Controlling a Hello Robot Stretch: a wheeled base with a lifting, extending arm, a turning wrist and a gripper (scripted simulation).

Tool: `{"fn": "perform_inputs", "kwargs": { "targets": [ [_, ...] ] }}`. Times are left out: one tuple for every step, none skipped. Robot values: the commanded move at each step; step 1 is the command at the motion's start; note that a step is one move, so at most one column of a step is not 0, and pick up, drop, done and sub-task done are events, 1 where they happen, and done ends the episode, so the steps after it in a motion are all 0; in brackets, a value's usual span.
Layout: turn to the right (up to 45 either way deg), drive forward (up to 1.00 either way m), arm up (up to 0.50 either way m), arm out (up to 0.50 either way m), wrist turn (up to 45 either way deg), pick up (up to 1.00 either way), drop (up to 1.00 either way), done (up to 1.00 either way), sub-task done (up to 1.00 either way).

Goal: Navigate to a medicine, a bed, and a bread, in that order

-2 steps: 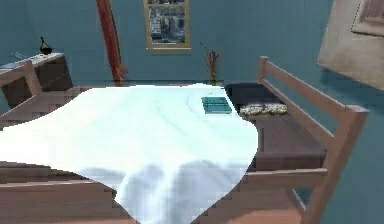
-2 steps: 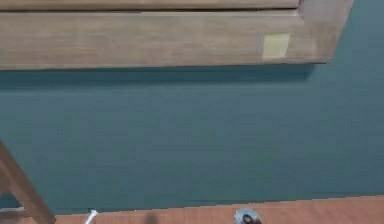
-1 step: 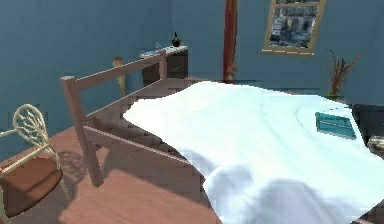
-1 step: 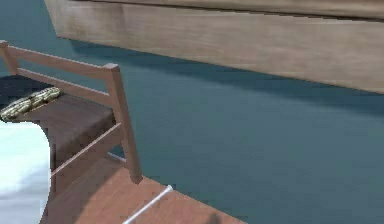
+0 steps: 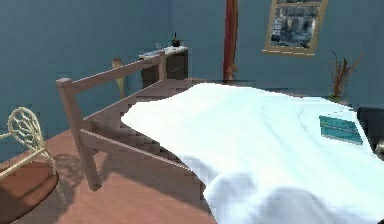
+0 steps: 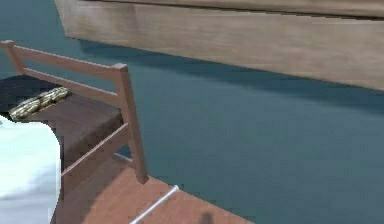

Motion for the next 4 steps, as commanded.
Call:
{"fn": "perform_inputs", "kwargs": {
  "targets": [
    [15.0,0.0,0.0,0.0,0.0,0.0,0.0,0.0,0.0],
    [0.0,0.0,0.0,0.0,0.0,0.0,0.0,0.0,1.0],
    [-45.0,0.0,0.0,0.0,0.0,0.0,0.0,0.0,0.0],
    [-45.0,0.0,0.0,0.0,0.0,0.0,0.0,0.0,0.0]
  ]
}}
